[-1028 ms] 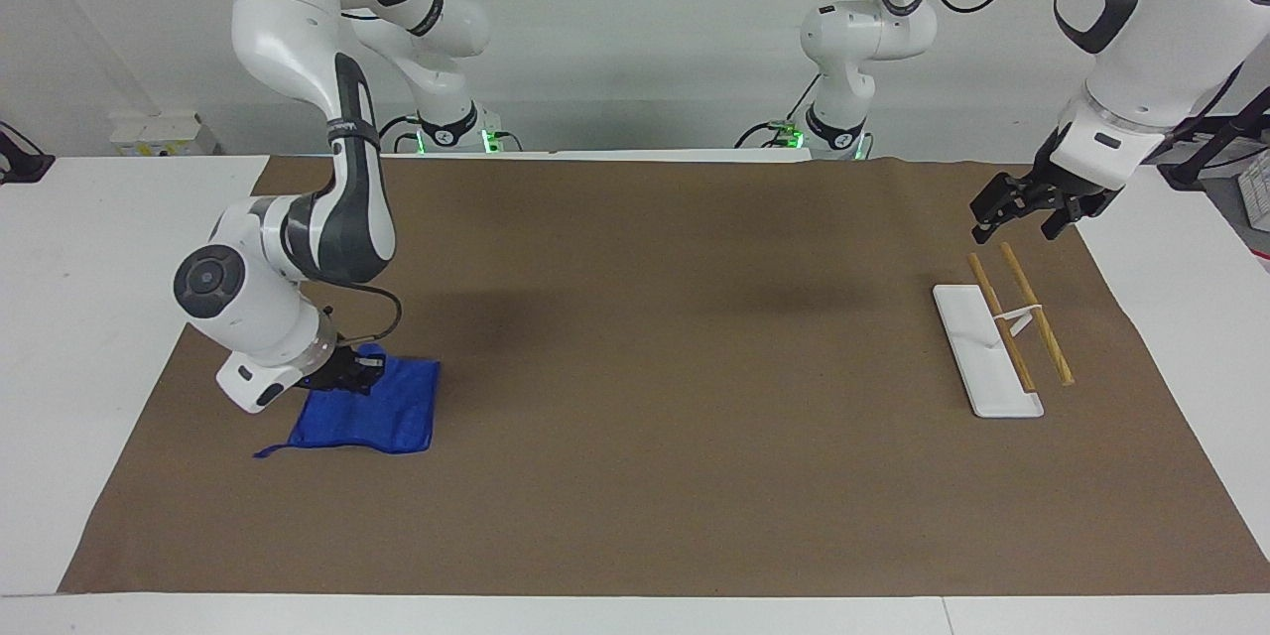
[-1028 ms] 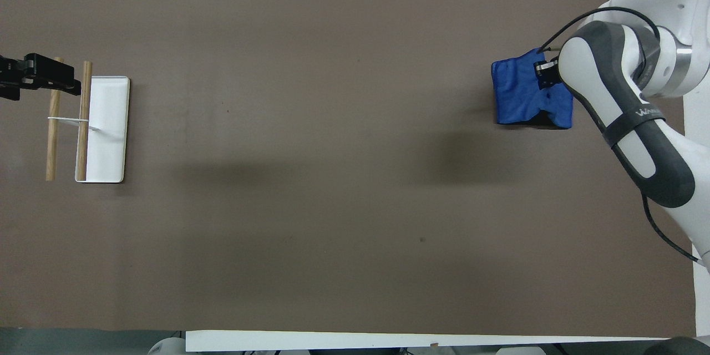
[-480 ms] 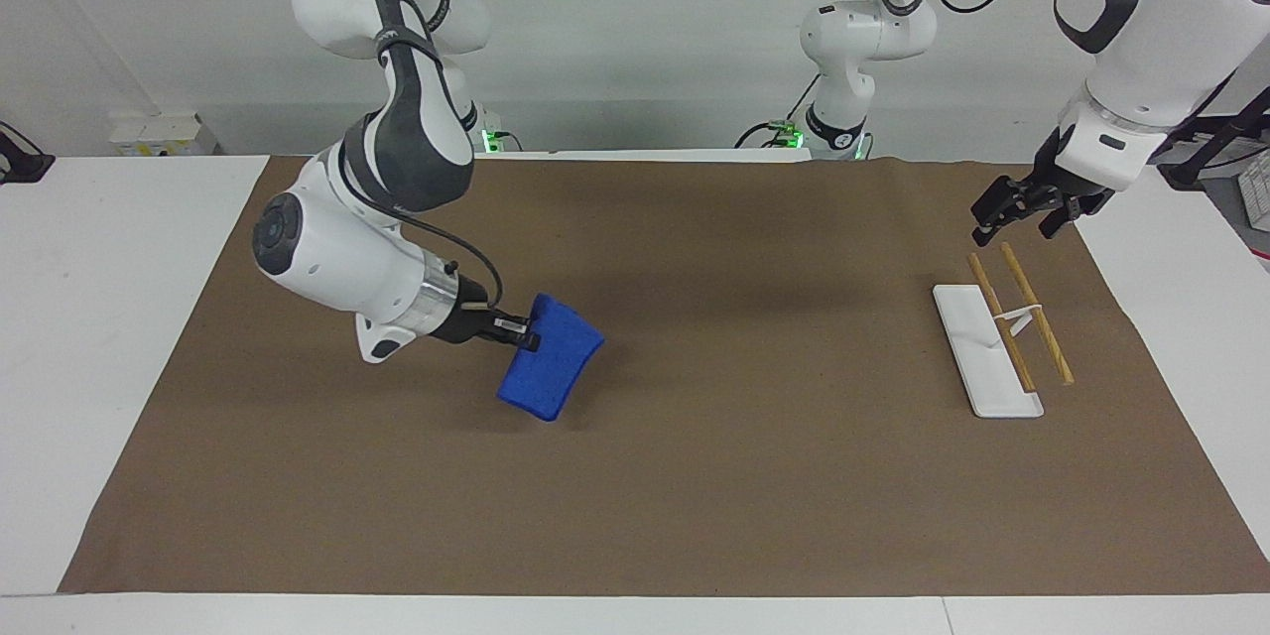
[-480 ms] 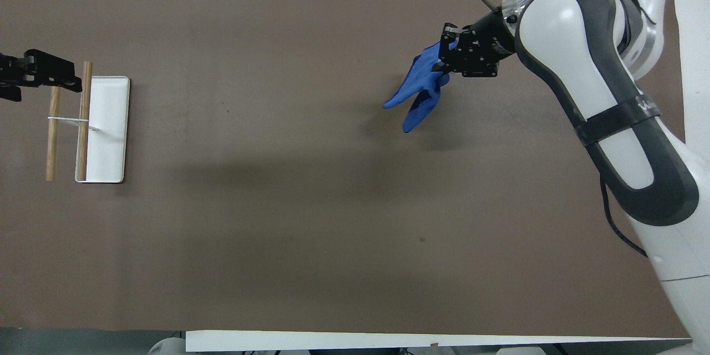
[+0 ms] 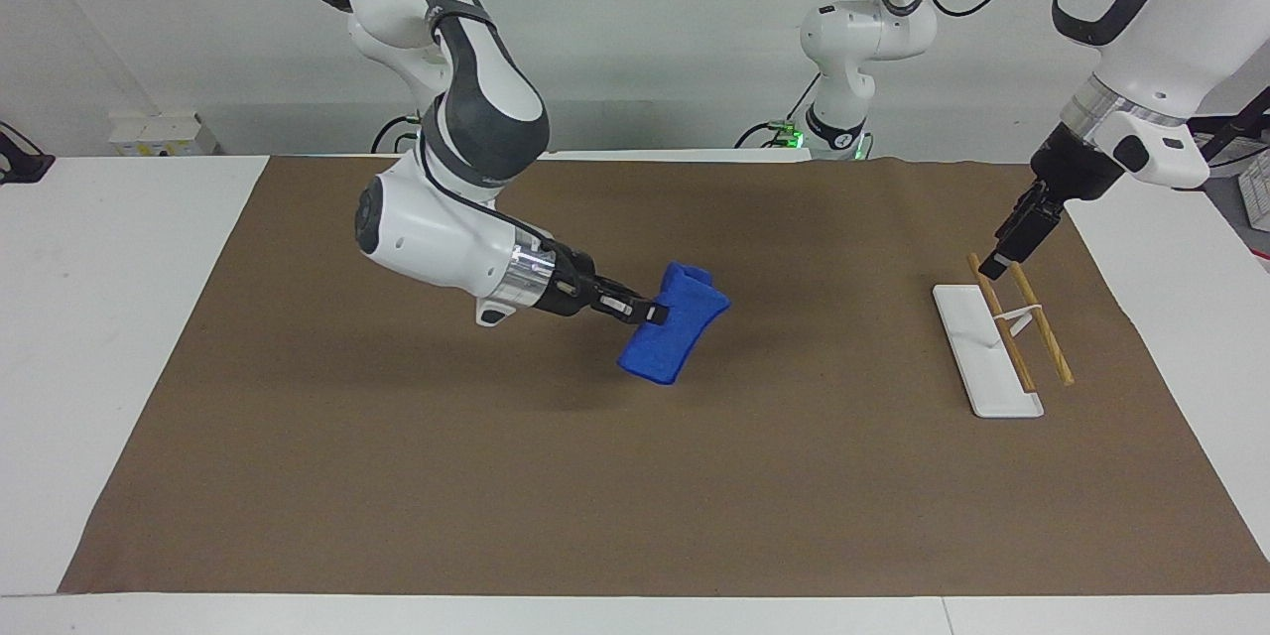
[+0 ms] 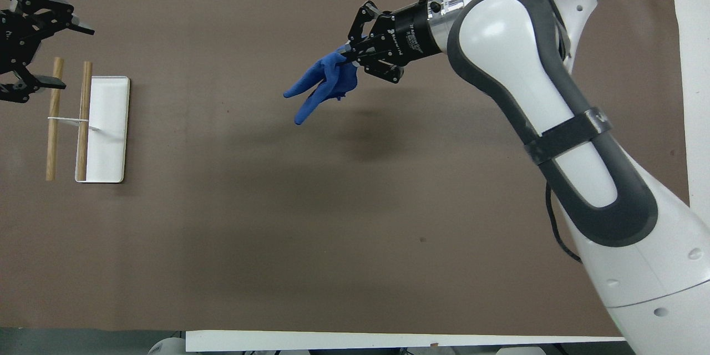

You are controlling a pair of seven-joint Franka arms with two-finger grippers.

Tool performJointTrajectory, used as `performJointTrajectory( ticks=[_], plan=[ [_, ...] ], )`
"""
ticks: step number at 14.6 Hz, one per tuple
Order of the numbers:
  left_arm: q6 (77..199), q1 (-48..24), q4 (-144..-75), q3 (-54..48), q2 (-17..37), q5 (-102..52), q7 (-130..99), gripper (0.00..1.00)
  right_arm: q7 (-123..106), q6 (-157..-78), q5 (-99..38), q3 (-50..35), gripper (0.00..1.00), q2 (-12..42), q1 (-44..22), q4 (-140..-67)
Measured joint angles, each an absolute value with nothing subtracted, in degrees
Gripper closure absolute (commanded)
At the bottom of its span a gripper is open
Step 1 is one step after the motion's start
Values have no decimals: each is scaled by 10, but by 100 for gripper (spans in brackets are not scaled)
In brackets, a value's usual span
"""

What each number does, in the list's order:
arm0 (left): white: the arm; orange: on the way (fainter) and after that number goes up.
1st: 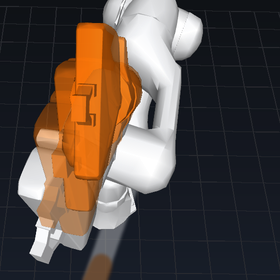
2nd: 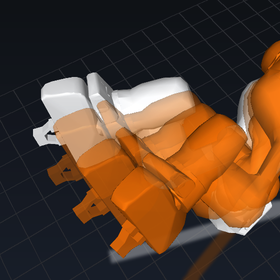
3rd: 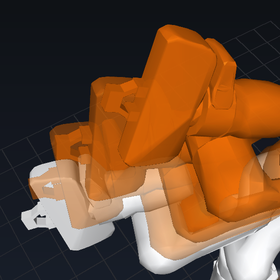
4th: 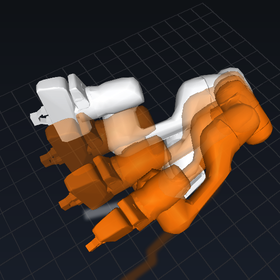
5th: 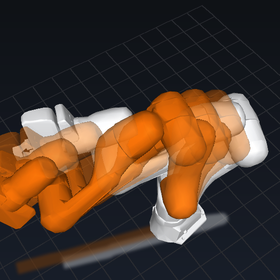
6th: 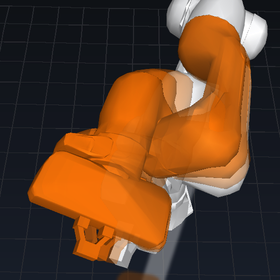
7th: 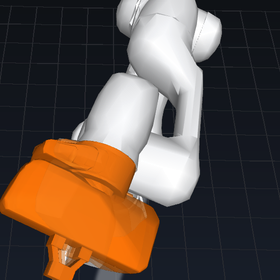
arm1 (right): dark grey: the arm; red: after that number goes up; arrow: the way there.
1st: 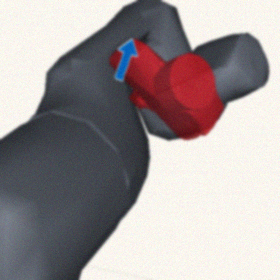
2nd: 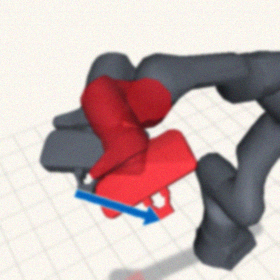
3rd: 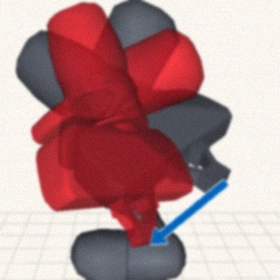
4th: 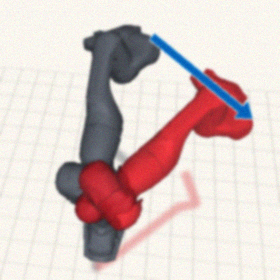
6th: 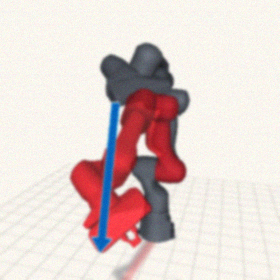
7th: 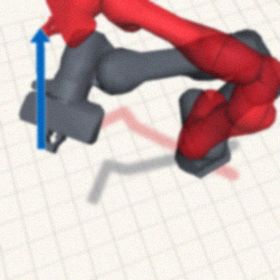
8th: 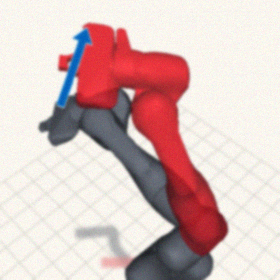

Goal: Right arm passes towel to left arm to hang
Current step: 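Lift the towel with the right gripper toward the table center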

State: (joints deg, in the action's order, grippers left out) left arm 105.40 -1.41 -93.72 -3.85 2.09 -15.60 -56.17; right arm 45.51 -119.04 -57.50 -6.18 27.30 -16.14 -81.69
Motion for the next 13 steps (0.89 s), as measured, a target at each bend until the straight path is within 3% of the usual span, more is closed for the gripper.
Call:
performJointTrajectory(
  ticks=[7, 13],
  plan=[
    [1155, 5, -948, -103, 91, -188, -771, 1, 532, -1303, -684, -62, 100, 270, -227, -835],
    [1170, 4, -948, -128, 98, -214, -831, 1, 547, -1352, -686, -61, 100, 270, -253, -840]
  ],
)
